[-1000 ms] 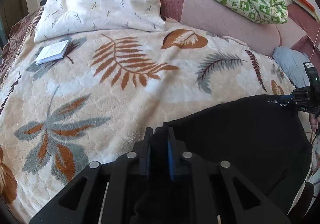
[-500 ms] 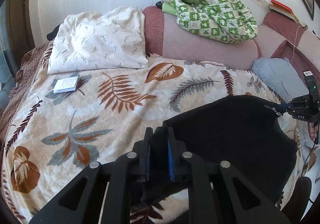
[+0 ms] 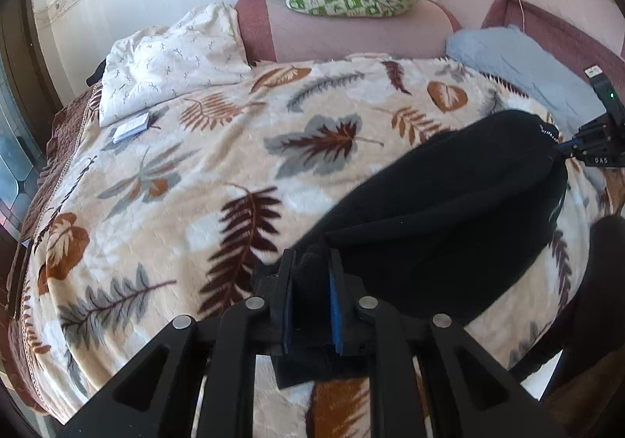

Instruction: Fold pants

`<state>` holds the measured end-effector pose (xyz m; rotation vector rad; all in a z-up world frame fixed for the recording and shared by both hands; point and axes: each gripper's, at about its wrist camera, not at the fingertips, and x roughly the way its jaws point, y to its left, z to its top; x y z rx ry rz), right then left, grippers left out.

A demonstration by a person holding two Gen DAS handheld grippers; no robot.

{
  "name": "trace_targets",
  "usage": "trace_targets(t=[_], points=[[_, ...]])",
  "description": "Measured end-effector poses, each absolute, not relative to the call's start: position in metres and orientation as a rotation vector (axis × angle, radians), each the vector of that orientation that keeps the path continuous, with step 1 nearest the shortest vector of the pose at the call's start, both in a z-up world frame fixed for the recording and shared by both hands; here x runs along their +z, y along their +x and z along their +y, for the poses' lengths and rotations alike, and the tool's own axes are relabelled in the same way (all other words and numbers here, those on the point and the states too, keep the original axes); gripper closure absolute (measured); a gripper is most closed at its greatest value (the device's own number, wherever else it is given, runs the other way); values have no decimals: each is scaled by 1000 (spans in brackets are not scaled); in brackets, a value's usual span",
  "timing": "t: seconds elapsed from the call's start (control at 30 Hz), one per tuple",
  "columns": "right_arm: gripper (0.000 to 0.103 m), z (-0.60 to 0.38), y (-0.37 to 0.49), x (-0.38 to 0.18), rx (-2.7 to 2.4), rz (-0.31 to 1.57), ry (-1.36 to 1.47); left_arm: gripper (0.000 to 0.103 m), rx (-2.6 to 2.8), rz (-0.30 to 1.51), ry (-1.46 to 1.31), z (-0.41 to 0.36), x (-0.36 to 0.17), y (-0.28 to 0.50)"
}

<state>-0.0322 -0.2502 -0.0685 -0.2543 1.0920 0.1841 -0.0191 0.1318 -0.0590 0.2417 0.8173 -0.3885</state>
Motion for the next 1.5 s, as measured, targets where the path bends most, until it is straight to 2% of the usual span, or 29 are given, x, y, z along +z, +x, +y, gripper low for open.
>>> trace_targets(t=[0.13,0.2,0.27,0.4,0.43,0.5,0.53,0.57,0.73,0.9,1.1,1.3,1.33,1.37,1.4,1.43,1.5], points=[[97,-251,-54,-95,172,1145,-263,82,-371,841,265,134,-67,-40],[96,-251,-63,-101,171,1159,-264,68,-365,837,228,143,-61,-49],[96,-252,-70,-100,170,1170,-258,61,-351,837,168,156,-55,-56],[92,-248,-77,-84,180,1151,-251,58,-313,859,11,186,-50,-60],[86,-244,-76,-78,191,1134,-257,58,-302,863,-22,192,-51,-59],[61,-230,-72,-64,226,1084,-248,57,-290,877,-98,201,-55,-55],[35,-222,-69,-59,245,1056,-235,57,-285,888,-127,203,-58,-51],[23,-213,-64,-53,270,1024,-215,57,-278,903,-160,204,-62,-47],[24,-128,-24,-39,512,957,-126,57,-304,960,-335,203,-89,-36],[25,-8,10,-47,775,974,-256,57,-313,977,-404,203,-104,-38],[25,102,43,-76,988,1069,-442,57,-313,956,-425,216,-105,-44],[28,141,58,-122,1007,1177,-564,58,-302,961,-427,227,-110,-45],[37,141,57,-122,1001,1177,-571,58,-314,959,-448,230,-111,-45],[52,140,56,-119,1004,1177,-561,58,-320,956,-462,232,-111,-45],[63,139,57,-118,1009,1191,-533,57,-326,950,-471,234,-110,-44],[71,135,58,-116,1010,1212,-499,57,-336,942,-476,235,-110,-43],[74,129,57,-111,995,1210,-475,54,-363,930,-474,234,-108,-40]])
